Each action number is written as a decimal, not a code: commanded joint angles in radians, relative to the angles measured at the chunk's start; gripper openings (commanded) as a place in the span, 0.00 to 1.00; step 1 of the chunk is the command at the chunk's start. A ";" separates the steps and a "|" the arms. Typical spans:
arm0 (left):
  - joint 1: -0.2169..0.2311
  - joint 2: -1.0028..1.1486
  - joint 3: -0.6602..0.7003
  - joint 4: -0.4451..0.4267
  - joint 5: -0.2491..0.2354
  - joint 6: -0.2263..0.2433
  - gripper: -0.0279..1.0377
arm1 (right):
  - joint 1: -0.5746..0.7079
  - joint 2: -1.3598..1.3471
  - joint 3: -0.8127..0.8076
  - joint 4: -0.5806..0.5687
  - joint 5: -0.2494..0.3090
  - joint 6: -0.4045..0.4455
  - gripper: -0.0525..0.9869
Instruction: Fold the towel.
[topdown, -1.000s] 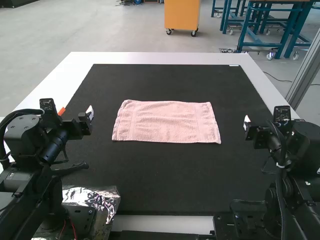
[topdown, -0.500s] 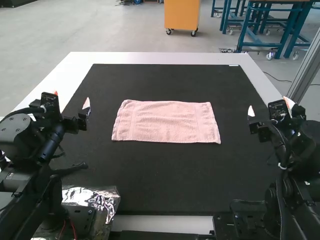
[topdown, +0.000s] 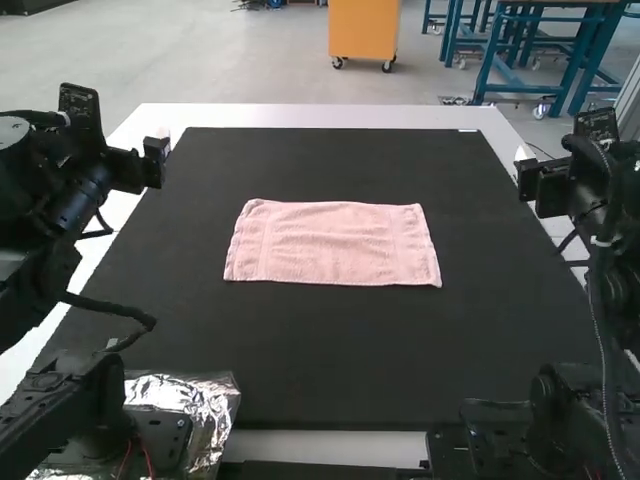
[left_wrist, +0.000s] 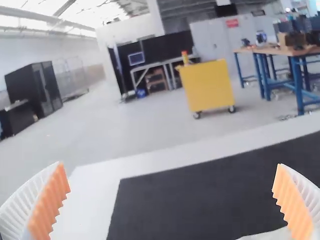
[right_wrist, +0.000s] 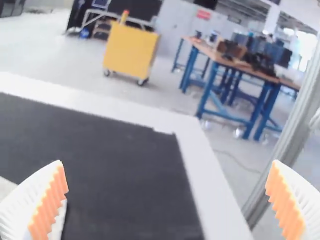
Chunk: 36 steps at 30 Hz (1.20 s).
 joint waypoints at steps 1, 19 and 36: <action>-0.004 0.202 0.129 -0.067 -0.003 -0.089 0.93 | -0.008 0.229 0.148 -0.100 -0.027 0.205 0.93; -0.012 1.019 0.437 -0.242 0.100 -0.215 0.92 | 0.133 0.986 0.355 -0.157 -0.225 0.340 0.92; -0.049 1.321 0.590 -0.119 0.094 -0.187 0.92 | 0.202 1.366 0.563 0.018 -0.105 0.302 0.92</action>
